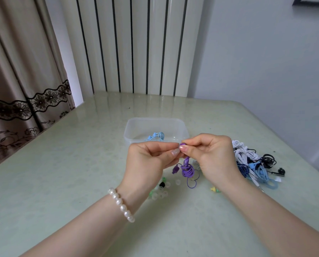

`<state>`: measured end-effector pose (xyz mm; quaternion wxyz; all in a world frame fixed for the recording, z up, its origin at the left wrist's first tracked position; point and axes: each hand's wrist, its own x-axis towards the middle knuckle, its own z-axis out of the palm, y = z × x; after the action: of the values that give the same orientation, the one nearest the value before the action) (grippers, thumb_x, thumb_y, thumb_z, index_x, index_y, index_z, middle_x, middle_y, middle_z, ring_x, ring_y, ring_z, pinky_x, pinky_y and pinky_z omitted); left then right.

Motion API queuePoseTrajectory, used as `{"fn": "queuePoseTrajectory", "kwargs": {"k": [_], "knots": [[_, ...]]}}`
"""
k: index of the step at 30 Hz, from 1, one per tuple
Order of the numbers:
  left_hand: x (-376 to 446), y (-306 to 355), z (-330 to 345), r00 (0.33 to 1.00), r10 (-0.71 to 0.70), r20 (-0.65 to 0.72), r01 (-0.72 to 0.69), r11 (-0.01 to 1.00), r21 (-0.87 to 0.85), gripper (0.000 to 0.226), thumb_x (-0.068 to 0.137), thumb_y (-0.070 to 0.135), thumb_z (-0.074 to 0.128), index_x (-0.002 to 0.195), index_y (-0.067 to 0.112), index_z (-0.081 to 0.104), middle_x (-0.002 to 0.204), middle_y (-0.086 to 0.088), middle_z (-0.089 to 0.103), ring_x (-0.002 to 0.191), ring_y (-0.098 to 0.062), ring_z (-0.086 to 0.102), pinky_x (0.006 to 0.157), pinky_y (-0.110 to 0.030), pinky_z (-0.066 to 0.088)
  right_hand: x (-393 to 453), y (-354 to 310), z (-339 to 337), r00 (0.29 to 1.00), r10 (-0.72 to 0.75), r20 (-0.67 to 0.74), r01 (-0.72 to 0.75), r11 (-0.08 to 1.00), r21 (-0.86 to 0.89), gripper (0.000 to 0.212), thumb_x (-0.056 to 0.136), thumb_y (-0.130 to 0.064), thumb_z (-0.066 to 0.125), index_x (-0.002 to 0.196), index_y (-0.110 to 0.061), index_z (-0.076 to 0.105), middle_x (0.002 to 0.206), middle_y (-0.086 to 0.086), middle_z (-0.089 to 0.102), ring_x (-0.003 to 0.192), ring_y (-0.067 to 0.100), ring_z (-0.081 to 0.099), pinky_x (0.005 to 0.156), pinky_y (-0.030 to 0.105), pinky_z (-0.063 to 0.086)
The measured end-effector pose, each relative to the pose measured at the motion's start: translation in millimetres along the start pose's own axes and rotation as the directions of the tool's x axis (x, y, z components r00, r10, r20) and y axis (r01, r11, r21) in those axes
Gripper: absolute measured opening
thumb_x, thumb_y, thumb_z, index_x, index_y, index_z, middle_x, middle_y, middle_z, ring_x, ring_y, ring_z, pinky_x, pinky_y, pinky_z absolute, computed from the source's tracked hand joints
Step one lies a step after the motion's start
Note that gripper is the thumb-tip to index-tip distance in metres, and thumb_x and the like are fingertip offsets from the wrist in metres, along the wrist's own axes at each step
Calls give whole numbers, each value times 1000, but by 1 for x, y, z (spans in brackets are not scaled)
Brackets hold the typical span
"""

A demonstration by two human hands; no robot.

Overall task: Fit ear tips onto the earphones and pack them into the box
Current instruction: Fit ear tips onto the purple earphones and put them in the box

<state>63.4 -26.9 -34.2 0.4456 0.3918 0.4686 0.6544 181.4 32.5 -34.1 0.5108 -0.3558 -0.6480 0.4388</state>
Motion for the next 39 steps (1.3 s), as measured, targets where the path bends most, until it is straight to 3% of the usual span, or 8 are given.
{"fn": "queuePoseTrajectory", "kwargs": {"k": [2, 6, 9, 15, 23, 30, 39], "knots": [[0, 2, 0, 1000, -4, 11, 4, 1000, -22, 14, 77, -10, 61, 82, 0, 69, 74, -13, 73, 72, -19, 71, 68, -23, 57, 1, -2, -2, 1000, -4, -4, 4, 1000, 20, 17, 71, 7, 70, 66, -9, 68, 53, -7, 67, 52, 6, 64, 60, 17, 53], [6, 5, -4, 985, -172, 32, 174, 947, -272, 14, 68, -8, 63, 81, -5, 66, 77, -19, 72, 72, -22, 71, 64, -21, 57, 2, -5, -4, 991, 97, 88, -114, 970, 216, 10, 67, -3, 68, 61, -10, 71, 61, 4, 70, 58, 15, 67, 62, 25, 57], [9, 5, -6, 967, -238, 92, 255, 891, -374, 13, 59, -3, 63, 69, -1, 70, 75, -16, 72, 67, -18, 71, 61, -20, 57, 1, -7, -3, 982, 146, 124, -179, 926, 333, 6, 61, -9, 65, 60, -7, 71, 63, 7, 70, 57, 17, 67, 56, 23, 54], [11, 0, -6, 947, -277, 164, 320, 867, -383, 14, 60, 0, 62, 71, 0, 72, 70, -11, 71, 62, -11, 69, 58, -18, 56, -1, -10, -1, 975, 161, 152, -201, 933, 300, 9, 60, -16, 67, 62, -11, 73, 65, 5, 70, 59, 16, 62, 57, 25, 51], [12, 1, -7, 956, -199, 215, 266, 897, -352, 13, 61, 5, 60, 60, 5, 73, 61, -8, 69, 55, -10, 67, 57, -17, 55, -4, -13, 2, 966, 191, 173, -236, 927, 290, 12, 58, -20, 67, 62, -11, 73, 60, 6, 65, 57, 16, 52, 56, 23, 41], [16, -5, -8, 991, 15, 130, 12, 979, -203, 5, 57, 7, 67, 59, 5, 72, 57, -10, 67, 49, -17, 63, 55, -20, 53, -10, -19, 4, 940, 271, 209, -328, 887, 324, 19, 59, -17, 62, 69, 0, 63, 47, 5, 59, 41, 12, 55, 45, 18, 46], [19, -10, -8, 934, -244, 262, 331, 867, -372, 12, 45, 11, 71, 56, 6, 71, 55, -6, 64, 49, -12, 63, 52, -17, 54, -9, -18, 2, 926, 266, 267, -347, 878, 329, 17, 63, -14, 61, 70, 1, 64, 52, 7, 62, 43, 12, 54, 47, 17, 47]]}}
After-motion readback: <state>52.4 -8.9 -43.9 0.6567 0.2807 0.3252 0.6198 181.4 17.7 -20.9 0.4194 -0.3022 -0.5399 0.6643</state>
